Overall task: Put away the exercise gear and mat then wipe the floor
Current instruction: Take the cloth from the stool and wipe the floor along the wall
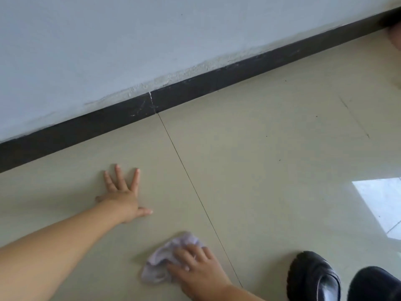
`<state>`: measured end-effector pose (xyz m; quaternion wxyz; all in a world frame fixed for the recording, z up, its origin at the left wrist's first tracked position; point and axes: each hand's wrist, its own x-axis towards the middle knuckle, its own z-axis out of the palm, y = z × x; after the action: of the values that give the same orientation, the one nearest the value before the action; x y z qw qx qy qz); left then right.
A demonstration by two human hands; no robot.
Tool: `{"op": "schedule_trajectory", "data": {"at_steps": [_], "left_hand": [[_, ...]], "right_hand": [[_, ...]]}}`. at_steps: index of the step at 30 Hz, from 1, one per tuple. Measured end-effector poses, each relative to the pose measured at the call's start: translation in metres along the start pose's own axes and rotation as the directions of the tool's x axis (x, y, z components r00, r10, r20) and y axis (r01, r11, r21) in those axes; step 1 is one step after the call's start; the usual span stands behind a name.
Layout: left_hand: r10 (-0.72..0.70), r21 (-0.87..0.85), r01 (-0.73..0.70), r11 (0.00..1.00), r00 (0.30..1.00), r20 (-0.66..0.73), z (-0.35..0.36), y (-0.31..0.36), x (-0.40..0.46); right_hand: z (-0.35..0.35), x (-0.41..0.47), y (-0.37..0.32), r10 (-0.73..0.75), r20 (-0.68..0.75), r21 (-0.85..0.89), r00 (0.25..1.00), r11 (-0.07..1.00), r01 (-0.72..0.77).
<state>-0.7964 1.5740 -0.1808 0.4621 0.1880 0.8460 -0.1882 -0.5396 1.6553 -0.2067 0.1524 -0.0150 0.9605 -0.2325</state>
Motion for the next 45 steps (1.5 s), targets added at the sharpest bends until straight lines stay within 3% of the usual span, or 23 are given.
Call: {"op": "schedule_trajectory", "data": {"at_steps": [2,4,6,7,9,11,14,16,21,25,26,28,30,32,37,40,43,45], "left_hand": [[0.010,-0.003,-0.010,1.000,1.000,0.000,0.001,-0.003,0.002],[0.018,0.007,-0.018,1.000,1.000,-0.004,0.001,-0.003,0.004],[0.022,0.012,-0.021,1.000,1.000,-0.002,0.001,-0.004,0.006],[0.025,0.010,-0.025,1.000,1.000,-0.001,0.001,-0.005,0.006],[0.045,0.015,-0.045,0.999,0.999,-0.008,0.003,-0.007,0.009],[0.059,0.014,-0.059,0.998,0.998,-0.015,0.006,-0.010,0.013],[0.038,0.007,-0.038,0.999,0.999,-0.015,0.009,-0.010,0.018],[0.021,0.000,-0.021,1.000,0.999,-0.027,0.009,-0.009,0.020],[0.047,0.007,-0.046,0.999,0.997,-0.066,0.012,-0.012,0.020],[0.084,0.015,-0.083,0.996,0.993,-0.083,0.013,-0.015,0.022],[0.089,0.015,-0.088,0.996,0.992,-0.086,0.013,-0.015,0.022],[0.095,0.017,-0.094,0.995,0.991,-0.091,0.013,-0.015,0.020],[0.105,0.014,-0.104,0.994,0.990,-0.095,0.012,-0.014,0.018],[0.117,0.007,-0.116,0.993,0.988,-0.098,0.011,-0.015,0.016],[0.123,-0.012,-0.126,0.992,0.984,-0.131,0.014,-0.017,0.016],[0.094,-0.024,-0.100,0.995,0.982,-0.165,0.014,-0.013,0.011],[0.062,-0.031,-0.068,0.997,0.986,-0.157,0.011,-0.010,0.007],[0.050,-0.037,-0.056,0.998,0.988,-0.144,0.010,-0.009,0.006]], "right_hand": [[-0.004,0.017,0.017,-0.172,0.007,-0.137,0.985,0.976,0.171],[-0.019,0.054,0.050,-0.138,-0.039,-0.211,0.990,0.969,0.127],[-0.051,0.095,0.081,0.115,-0.177,-0.199,0.977,0.968,-0.150],[-0.070,0.111,0.099,0.256,-0.234,-0.194,0.938,0.933,-0.304],[-0.106,0.126,0.133,0.506,-0.170,-0.165,0.846,0.832,-0.530],[-0.122,0.124,0.160,0.600,-0.109,-0.205,0.792,0.766,-0.609],[-0.102,0.100,0.155,0.611,-0.054,-0.187,0.790,0.771,-0.609],[-0.065,0.071,0.121,0.566,-0.127,-0.135,0.814,0.804,-0.580],[0.021,0.006,0.003,0.159,-0.008,-0.082,0.987,0.984,-0.159],[0.022,0.001,0.007,-0.059,0.083,-0.159,0.995,0.985,0.072],[0.014,0.005,0.024,-0.041,0.083,-0.188,0.996,0.981,0.056],[-0.012,0.017,0.059,0.125,0.030,-0.132,0.992,0.984,-0.120],[-0.042,0.027,0.095,0.344,-0.073,-0.059,0.936,0.936,-0.348],[-0.078,0.033,0.129,0.501,-0.024,-0.044,0.865,0.864,-0.502],[-0.127,0.100,0.159,0.648,0.031,0.002,0.761,0.761,-0.649],[-0.127,0.166,0.128,0.581,0.043,-0.022,0.813,0.814,-0.580],[-0.116,0.211,0.079,0.328,0.049,-0.118,0.943,0.940,-0.321],[-0.107,0.219,0.057,0.219,0.012,-0.138,0.976,0.967,-0.216]]}}
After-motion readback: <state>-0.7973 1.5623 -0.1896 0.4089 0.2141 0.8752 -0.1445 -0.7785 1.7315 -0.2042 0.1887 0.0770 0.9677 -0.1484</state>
